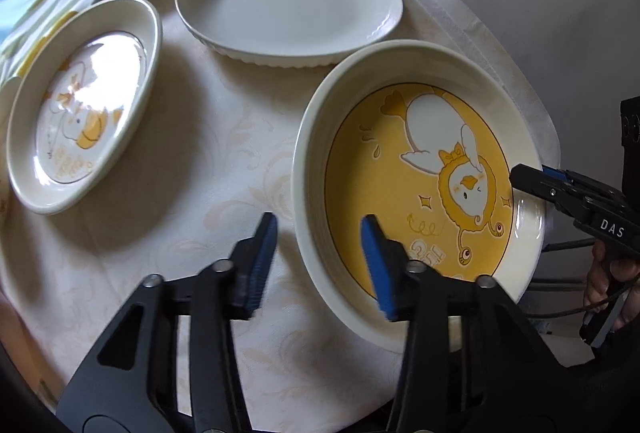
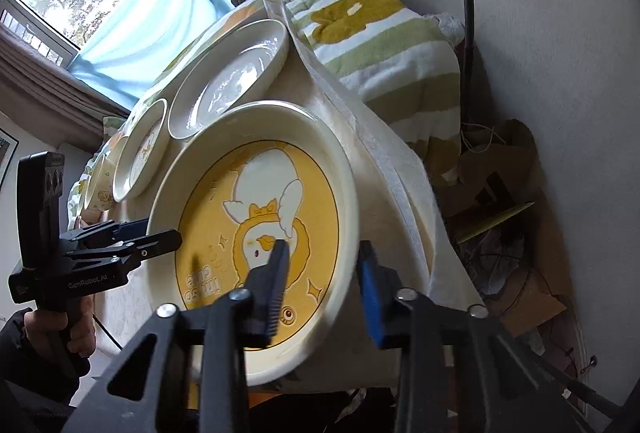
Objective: Organize plates and bowls
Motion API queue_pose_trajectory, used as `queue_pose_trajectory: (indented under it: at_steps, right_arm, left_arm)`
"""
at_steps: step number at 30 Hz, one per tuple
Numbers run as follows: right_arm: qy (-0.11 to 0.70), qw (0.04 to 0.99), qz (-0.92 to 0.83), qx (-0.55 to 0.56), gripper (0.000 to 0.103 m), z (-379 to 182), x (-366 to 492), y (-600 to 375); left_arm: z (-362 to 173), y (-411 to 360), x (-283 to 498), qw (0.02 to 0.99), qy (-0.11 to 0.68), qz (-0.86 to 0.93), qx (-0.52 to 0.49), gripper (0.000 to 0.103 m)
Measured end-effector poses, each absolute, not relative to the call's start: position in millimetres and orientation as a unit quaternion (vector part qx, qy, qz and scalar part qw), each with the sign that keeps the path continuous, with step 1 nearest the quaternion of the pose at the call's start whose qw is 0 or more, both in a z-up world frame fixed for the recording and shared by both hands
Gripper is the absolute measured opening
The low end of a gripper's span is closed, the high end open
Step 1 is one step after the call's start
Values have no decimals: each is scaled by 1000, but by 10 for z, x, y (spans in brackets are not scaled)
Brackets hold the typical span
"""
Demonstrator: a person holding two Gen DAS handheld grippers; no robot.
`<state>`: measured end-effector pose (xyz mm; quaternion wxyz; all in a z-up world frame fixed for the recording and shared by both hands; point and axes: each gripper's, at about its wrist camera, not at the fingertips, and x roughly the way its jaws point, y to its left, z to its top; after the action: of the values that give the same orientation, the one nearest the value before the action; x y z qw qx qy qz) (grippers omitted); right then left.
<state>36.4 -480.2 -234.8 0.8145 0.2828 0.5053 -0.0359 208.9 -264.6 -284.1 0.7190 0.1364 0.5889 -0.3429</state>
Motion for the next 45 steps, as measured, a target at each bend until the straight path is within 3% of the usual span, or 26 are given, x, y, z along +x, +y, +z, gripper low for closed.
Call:
queue_pose_trajectory:
  at_steps: [2,4,26,37,45]
  right_arm:
    - [507,813,-39,285,18,-2362,372,-4824]
    - [507,812,-41,287,16,-2393,408,-4860]
    - [501,841,-12,205,16,-2156,511,-4668]
    - [485,859,111,123,16,-1752,939,-4032]
    - [503,831,228,70,16,-1878,1282,-3099]
  left_arm:
    - [-2858,-2647,2089,713,594,-348,130,26]
    - [-2869,-2645,2101,711,595,-352,129,22]
    - [-2521,-2505,1948,752,548,-341,137,23]
    - [-1967,-1577,1695,823,515,-236,53,23]
    - [-1975,-574,1503,845,521,-123,-5,23]
